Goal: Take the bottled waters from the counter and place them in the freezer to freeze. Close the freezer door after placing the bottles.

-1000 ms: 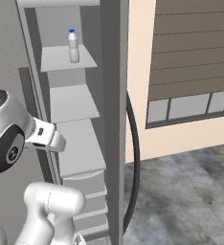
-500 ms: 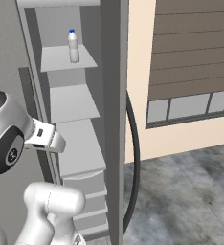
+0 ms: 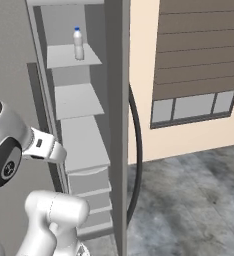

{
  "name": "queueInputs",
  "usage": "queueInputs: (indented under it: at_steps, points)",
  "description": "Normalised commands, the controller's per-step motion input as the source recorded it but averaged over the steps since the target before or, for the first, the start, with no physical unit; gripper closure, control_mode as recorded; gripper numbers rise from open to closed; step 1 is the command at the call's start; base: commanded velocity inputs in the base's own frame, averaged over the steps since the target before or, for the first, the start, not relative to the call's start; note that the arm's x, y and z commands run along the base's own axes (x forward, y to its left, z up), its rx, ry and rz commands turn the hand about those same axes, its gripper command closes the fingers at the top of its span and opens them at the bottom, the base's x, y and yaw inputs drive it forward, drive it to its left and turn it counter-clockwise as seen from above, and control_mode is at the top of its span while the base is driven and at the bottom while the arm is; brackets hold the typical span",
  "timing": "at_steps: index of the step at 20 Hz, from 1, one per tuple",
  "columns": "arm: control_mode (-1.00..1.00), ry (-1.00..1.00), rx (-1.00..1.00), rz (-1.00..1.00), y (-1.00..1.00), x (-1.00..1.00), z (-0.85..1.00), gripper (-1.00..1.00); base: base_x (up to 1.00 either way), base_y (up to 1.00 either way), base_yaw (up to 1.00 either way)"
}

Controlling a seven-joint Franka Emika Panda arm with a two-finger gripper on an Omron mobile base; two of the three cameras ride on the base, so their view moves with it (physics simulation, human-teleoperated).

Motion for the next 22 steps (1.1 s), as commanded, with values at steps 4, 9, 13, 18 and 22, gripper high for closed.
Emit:
queueInputs:
  at_steps: [4,9,13,18,22]
  points:
    - [1.0,0.0,0.0,0.0,0.0,0.0,0.0,-1.0,-0.71,0.31,0.0]
    - [1.0,0.0,0.0,0.0,0.0,0.0,0.0,-1.0,-0.86,0.8,0.14]
    - [1.0,0.0,0.0,0.0,0.0,0.0,0.0,-1.0,-0.42,0.96,0.31]
    - [1.0,0.0,0.0,0.0,0.0,0.0,0.0,-1.0,-0.1,1.0,0.34]
    - [1.0,0.0,0.0,0.0,0.0,0.0,0.0,-1.0,0.0,1.0,0.39]
